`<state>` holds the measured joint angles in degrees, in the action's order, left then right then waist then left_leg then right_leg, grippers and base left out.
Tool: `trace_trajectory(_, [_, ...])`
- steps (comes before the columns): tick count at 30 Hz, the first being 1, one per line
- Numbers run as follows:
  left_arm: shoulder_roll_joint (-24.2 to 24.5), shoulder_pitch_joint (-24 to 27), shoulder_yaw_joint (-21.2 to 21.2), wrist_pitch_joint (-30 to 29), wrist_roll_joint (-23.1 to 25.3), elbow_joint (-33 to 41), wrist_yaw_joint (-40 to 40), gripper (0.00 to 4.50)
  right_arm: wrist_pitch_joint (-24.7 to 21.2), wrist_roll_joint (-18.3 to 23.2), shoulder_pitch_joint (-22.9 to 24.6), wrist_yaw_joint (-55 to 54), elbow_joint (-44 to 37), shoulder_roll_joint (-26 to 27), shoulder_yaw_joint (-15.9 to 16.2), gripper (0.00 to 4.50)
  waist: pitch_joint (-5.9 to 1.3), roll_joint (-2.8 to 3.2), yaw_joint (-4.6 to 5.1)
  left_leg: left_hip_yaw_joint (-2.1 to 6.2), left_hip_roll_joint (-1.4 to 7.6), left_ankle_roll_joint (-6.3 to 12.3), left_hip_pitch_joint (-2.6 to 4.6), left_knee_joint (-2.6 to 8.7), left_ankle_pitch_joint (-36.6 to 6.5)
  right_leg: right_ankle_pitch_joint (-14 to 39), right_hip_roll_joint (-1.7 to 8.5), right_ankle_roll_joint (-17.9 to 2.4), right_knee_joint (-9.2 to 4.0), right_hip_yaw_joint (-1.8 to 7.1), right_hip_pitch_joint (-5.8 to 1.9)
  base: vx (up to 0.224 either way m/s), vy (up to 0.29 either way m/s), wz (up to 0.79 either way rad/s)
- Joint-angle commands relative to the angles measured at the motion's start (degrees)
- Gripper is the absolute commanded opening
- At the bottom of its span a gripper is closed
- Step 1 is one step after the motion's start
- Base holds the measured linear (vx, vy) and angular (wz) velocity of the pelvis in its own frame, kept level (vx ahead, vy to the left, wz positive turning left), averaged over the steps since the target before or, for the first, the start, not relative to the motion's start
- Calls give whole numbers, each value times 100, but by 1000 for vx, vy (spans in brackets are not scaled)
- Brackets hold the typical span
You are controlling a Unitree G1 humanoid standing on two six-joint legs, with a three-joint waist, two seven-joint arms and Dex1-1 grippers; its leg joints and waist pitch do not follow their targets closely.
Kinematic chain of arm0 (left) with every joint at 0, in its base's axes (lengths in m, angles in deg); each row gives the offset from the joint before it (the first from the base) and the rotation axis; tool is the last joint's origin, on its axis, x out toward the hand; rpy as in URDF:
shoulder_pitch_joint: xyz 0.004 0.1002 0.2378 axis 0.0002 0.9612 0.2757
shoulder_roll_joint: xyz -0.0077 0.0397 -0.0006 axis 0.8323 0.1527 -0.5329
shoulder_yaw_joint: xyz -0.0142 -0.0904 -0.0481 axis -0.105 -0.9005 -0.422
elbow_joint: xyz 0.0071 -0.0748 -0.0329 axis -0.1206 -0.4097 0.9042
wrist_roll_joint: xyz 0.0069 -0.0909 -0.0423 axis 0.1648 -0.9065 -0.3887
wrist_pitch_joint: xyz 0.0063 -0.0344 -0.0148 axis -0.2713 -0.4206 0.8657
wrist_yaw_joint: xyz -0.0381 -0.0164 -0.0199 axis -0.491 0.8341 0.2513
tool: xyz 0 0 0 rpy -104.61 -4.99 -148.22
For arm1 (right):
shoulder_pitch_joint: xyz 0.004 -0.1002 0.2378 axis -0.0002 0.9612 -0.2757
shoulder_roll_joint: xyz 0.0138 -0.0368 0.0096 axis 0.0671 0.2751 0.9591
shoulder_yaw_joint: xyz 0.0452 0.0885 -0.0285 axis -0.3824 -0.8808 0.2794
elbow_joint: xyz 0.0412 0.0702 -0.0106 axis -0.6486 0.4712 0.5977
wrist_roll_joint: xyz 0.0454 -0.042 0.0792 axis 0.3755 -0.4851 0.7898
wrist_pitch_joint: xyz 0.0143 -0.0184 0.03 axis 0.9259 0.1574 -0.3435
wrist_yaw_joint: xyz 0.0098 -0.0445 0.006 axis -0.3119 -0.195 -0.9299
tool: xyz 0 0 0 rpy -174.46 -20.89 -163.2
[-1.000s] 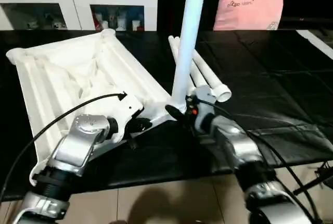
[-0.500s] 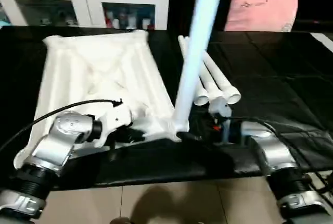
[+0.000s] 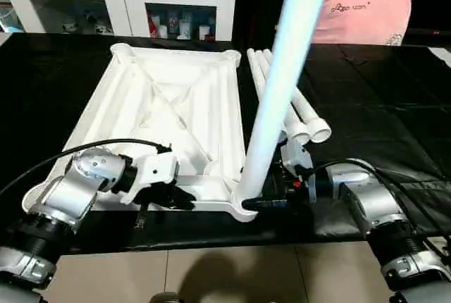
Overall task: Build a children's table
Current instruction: Rotate leg to tighten
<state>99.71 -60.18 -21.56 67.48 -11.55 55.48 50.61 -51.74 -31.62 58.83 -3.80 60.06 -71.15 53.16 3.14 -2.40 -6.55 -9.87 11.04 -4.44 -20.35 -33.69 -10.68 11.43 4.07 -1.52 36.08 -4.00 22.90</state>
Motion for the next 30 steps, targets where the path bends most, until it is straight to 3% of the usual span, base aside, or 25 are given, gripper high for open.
trace_trajectory(1, [8,-41,250,154,57,46,321,0,-24,6,-78,152,-4,-117,78,334,-371,97,12,39,247,144,34,392,-1059,604,411,-1359,-390,302,-310,0,0,0])
trace_trajectory(10, [24,-99,280,266,78,-85,387,0,-10,-43,-64,295,32,-153,151,262,-367,104,7,42,250,130,35,395,-1070,654,410,-1356,-395,299,-304,0,0,0])
trace_trajectory(20, [-6,-84,242,189,75,-111,282,0,-141,-1,25,318,-61,-161,203,230,-362,100,7,44,251,94,45,401,-1159,835,416,-1316,-410,303,-306,0,0,0])
trace_trajectory(23, [-74,-5,84,-180,1,-14,-32,0,-276,15,139,58,-134,-95,139,218,-356,102,7,44,250,84,49,404,-1149,813,408,-1309,-407,304,-299,0,0,0])
trace_trajectory(25, [-254,145,-201,-813,-244,313,-506,0,-421,-1,346,-392,-199,65,65,214,-321,95,39,52,257,-1,66,434,-1420,1278,427,-1254,-453,310,-285,0,0,0])
trace_trajectory(28, [-316,309,-329,-1196,-412,697,-702,0,-577,1,530,-644,-310,206,73,212,-310,53,63,70,247,-16,64,452,-1572,1837,434,-1067,-517,316,-274,0,0,0])
trace_trajectory(30, [-348,371,-366,-1353,-433,845,-817,0,-637,-27,582,-805,-324,296,83,212,-302,61,97,90,245,-24,58,465,-1626,2039,435,-968,-535,313,-267,0,0,0])
